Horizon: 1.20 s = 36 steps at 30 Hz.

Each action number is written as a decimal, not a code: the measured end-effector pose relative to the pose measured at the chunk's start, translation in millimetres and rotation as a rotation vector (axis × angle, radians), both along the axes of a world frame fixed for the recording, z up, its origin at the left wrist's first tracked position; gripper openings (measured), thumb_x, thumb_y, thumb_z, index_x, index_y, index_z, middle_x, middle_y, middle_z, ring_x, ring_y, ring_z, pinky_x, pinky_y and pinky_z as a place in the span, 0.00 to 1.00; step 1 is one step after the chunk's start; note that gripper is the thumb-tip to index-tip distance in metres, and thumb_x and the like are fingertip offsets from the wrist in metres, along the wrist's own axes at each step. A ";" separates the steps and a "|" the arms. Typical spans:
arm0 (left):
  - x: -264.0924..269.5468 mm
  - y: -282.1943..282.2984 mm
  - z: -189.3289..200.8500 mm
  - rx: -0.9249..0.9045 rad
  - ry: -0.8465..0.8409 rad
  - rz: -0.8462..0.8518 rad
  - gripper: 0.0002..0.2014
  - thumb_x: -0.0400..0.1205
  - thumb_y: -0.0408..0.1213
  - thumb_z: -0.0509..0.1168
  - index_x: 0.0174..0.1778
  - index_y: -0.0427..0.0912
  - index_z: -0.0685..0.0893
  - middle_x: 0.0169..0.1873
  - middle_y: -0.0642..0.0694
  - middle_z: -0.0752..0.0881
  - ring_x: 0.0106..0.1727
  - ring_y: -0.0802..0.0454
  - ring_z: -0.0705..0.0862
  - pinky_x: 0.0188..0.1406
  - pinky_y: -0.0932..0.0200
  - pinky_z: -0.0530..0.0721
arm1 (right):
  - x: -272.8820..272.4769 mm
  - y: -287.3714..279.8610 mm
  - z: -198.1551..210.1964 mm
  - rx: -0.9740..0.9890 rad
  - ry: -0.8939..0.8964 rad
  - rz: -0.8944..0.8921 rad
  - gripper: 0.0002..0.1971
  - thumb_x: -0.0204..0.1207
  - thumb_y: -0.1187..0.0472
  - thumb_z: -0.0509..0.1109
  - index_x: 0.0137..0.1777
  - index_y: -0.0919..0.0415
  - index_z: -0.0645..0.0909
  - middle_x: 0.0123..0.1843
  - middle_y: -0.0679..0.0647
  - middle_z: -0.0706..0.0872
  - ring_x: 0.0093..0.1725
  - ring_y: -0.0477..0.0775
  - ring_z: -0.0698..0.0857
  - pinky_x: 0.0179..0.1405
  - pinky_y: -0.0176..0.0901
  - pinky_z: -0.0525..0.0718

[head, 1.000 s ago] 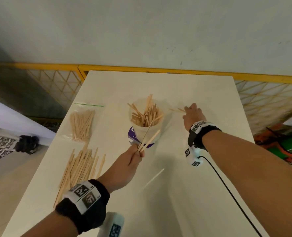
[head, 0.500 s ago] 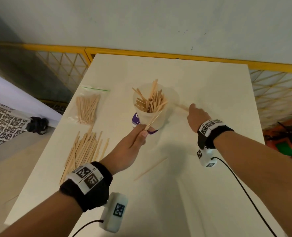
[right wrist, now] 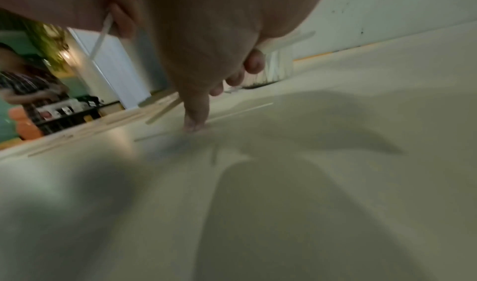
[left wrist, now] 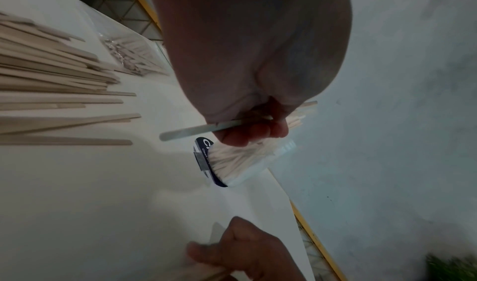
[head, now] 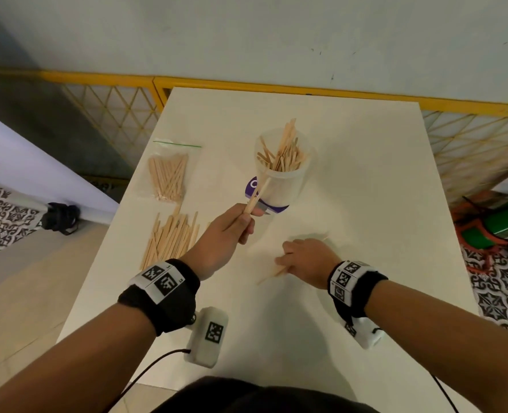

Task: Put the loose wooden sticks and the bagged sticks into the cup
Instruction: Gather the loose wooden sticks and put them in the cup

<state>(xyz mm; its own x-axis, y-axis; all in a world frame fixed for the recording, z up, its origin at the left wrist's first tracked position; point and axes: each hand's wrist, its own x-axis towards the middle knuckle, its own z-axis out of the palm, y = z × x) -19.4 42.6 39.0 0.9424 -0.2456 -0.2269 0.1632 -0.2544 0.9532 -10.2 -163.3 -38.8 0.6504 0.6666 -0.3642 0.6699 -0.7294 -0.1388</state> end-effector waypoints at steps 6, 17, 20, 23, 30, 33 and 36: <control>4.0 11.8 6.7 -0.048 0.019 -0.047 0.16 0.91 0.36 0.46 0.60 0.47 0.80 0.35 0.50 0.69 0.33 0.56 0.65 0.34 0.65 0.68 | -21.1 8.3 -8.1 -0.042 -0.145 -0.043 0.09 0.60 0.63 0.80 0.36 0.55 0.82 0.39 0.52 0.84 0.33 0.53 0.84 0.25 0.42 0.80; 49.4 7.6 52.4 -0.182 -0.177 -0.031 0.12 0.92 0.38 0.46 0.58 0.40 0.74 0.33 0.47 0.71 0.34 0.55 0.71 0.44 0.56 0.72 | 34.3 14.1 118.3 0.892 0.069 -0.789 0.11 0.86 0.67 0.49 0.59 0.62 0.72 0.38 0.49 0.75 0.34 0.42 0.73 0.39 0.33 0.74; 76.5 -3.8 75.4 -0.225 -0.275 0.015 0.11 0.91 0.38 0.48 0.55 0.39 0.75 0.44 0.50 0.84 0.46 0.62 0.79 0.54 0.66 0.73 | 72.2 13.9 179.9 1.329 -0.021 -0.915 0.15 0.85 0.70 0.48 0.48 0.56 0.76 0.36 0.48 0.76 0.35 0.41 0.75 0.38 0.30 0.72; 105.6 -16.4 90.9 -0.233 -0.348 0.122 0.10 0.90 0.37 0.53 0.54 0.44 0.80 0.50 0.56 0.83 0.50 0.64 0.79 0.54 0.64 0.74 | 105.3 18.3 209.5 1.670 0.061 -0.925 0.17 0.84 0.71 0.49 0.42 0.53 0.75 0.35 0.50 0.78 0.36 0.47 0.76 0.40 0.39 0.70; 146.8 -29.5 66.7 0.197 -0.551 0.036 0.07 0.85 0.34 0.62 0.53 0.41 0.86 0.43 0.47 0.87 0.43 0.50 0.86 0.48 0.58 0.86 | 137.1 34.2 162.0 1.526 0.068 -0.998 0.16 0.82 0.72 0.51 0.42 0.56 0.75 0.37 0.52 0.81 0.40 0.52 0.82 0.43 0.40 0.77; 150.1 -26.1 46.1 0.344 -0.573 0.004 0.04 0.80 0.34 0.67 0.46 0.38 0.86 0.37 0.47 0.88 0.40 0.49 0.85 0.43 0.55 0.84 | 131.6 31.0 126.4 1.147 -0.062 -1.031 0.13 0.83 0.68 0.54 0.49 0.57 0.80 0.46 0.53 0.84 0.47 0.52 0.82 0.51 0.44 0.78; 151.9 -26.6 37.6 0.556 -0.539 -0.070 0.07 0.79 0.39 0.66 0.46 0.42 0.87 0.41 0.48 0.90 0.46 0.46 0.83 0.46 0.52 0.80 | 123.1 29.5 109.4 0.898 -0.189 -1.027 0.12 0.83 0.63 0.57 0.56 0.60 0.83 0.57 0.55 0.85 0.58 0.56 0.79 0.58 0.44 0.76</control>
<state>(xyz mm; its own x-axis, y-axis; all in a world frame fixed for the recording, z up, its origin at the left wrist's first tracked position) 132.4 16.0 76.5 0.9443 -0.2926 0.1508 -0.3203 -0.7111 0.6259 112.9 -133.8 70.6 0.9802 -0.1813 0.0802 -0.0488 -0.6130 -0.7886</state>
